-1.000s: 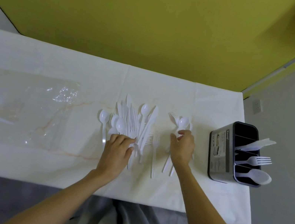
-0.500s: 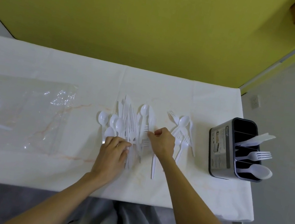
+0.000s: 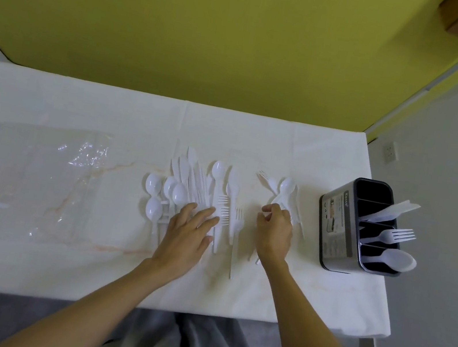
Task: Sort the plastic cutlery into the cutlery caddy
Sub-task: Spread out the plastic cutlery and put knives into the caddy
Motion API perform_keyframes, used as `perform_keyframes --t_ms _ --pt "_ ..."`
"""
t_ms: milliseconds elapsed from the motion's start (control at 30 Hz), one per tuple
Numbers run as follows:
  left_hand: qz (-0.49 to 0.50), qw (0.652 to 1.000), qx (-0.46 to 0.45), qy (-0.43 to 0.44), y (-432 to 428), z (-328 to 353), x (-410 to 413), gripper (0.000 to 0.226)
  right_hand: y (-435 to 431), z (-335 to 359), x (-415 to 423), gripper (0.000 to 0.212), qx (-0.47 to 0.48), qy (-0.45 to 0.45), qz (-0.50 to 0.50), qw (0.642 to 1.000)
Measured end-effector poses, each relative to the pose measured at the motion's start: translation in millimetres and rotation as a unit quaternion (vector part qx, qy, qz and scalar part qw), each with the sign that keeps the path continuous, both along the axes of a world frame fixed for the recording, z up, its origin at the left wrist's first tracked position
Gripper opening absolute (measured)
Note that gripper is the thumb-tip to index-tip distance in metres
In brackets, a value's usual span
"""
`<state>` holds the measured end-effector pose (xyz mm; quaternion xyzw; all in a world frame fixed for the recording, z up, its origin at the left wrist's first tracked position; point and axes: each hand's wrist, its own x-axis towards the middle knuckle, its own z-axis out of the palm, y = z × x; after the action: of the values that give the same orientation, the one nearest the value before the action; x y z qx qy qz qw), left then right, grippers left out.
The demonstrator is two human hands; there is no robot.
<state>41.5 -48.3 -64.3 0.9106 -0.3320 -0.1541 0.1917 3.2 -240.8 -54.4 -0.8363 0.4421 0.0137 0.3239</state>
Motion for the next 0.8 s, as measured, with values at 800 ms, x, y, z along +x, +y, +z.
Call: perform_keyframes --t_ms 800 --pt "-0.009 0.999 0.053 0.003 -9.8 0.8 1.9 0.054 -18.7 10.1 21.1 0.019 0.090 -0.029 -0.044 0.995"
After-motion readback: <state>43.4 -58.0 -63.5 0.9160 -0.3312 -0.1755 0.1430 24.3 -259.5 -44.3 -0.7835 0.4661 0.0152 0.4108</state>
